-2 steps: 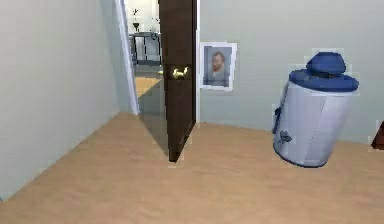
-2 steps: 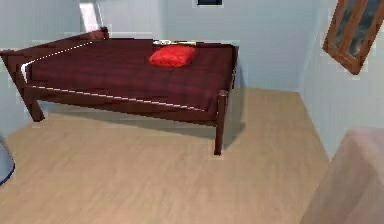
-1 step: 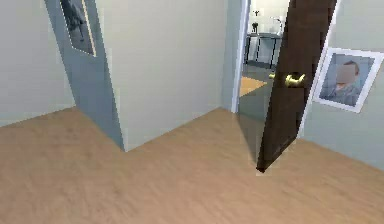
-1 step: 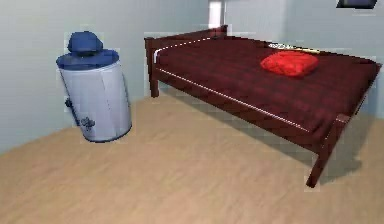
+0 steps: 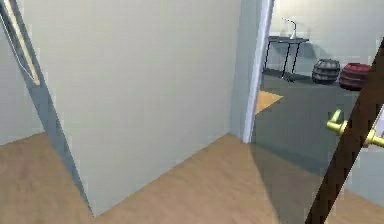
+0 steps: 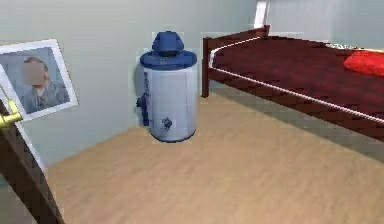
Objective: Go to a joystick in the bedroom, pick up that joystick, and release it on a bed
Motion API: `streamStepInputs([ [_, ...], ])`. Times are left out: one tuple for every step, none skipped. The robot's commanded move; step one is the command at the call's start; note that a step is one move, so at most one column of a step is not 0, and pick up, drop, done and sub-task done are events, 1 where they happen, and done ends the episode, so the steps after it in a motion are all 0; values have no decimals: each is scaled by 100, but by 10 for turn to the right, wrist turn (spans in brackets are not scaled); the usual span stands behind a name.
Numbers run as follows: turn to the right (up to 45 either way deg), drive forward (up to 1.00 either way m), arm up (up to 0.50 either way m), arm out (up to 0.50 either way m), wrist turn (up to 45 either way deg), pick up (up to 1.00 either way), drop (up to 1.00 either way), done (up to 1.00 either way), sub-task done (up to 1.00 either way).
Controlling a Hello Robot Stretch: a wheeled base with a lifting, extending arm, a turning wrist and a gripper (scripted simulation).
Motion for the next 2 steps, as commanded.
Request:
streamStepInputs([
  [-360, 0, 0, 0, 0, 0, 0, 0, 0],
  [0, 30, 0, 0, 0, 0, 0, 0, 0],
])
